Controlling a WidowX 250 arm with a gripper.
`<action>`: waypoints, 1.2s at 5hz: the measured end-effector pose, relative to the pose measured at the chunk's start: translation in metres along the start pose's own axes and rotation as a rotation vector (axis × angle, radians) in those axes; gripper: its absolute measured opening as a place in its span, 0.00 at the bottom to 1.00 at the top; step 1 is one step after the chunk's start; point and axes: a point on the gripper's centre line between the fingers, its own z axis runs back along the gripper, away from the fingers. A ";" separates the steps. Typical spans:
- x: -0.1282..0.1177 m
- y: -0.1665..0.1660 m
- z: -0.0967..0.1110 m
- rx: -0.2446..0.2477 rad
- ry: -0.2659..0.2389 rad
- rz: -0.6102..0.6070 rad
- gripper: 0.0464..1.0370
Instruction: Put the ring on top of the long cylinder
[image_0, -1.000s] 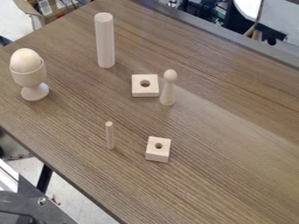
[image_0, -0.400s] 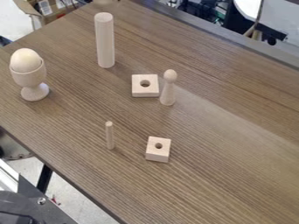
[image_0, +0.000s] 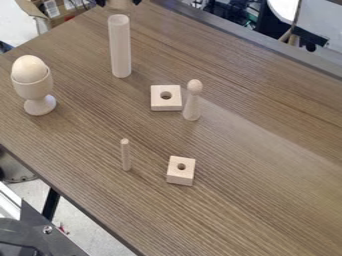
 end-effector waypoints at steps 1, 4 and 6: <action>0.000 0.001 -0.002 0.002 0.009 0.003 0.69; 0.000 0.005 -0.002 0.005 0.014 0.020 0.69; -0.002 0.007 -0.004 0.008 0.024 0.029 0.69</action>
